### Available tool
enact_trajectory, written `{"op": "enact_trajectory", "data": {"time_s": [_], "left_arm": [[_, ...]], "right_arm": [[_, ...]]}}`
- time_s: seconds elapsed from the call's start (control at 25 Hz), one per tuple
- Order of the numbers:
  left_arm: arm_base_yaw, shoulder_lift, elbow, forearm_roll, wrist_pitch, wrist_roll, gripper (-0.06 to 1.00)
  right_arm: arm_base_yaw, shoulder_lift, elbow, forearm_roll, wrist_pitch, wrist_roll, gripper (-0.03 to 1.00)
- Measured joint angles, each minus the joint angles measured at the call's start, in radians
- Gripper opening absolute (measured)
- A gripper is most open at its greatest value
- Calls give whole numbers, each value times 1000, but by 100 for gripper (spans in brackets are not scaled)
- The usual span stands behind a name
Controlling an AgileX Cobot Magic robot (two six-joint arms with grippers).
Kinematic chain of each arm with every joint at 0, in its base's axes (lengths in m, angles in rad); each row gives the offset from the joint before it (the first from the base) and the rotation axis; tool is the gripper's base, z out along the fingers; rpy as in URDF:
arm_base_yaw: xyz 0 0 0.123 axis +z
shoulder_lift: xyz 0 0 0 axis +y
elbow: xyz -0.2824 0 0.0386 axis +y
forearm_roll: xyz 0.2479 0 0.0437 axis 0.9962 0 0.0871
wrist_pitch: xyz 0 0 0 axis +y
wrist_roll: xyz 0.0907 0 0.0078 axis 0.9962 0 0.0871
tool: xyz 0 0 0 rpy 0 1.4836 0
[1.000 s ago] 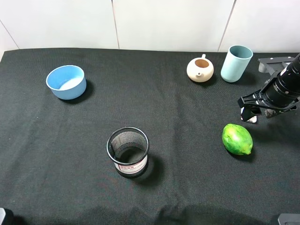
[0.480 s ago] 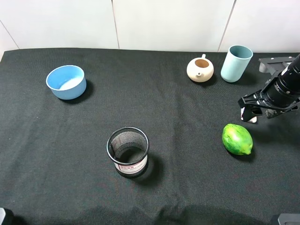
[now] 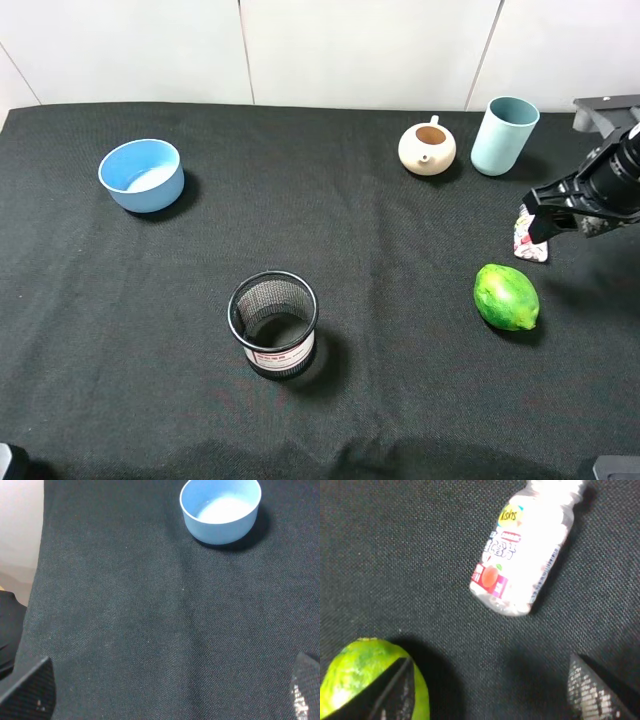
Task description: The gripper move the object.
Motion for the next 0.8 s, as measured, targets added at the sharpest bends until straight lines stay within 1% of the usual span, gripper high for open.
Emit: {"op": "enact_trajectory", "data": {"time_s": [0.48, 0.8], "left_arm": [[0, 0, 0, 0, 0, 0, 99], [0, 0, 0, 0, 0, 0, 99]], "right_arm": [[0, -147, 0, 5, 120, 4, 48], [0, -262, 0, 7, 232, 20, 48]]}}
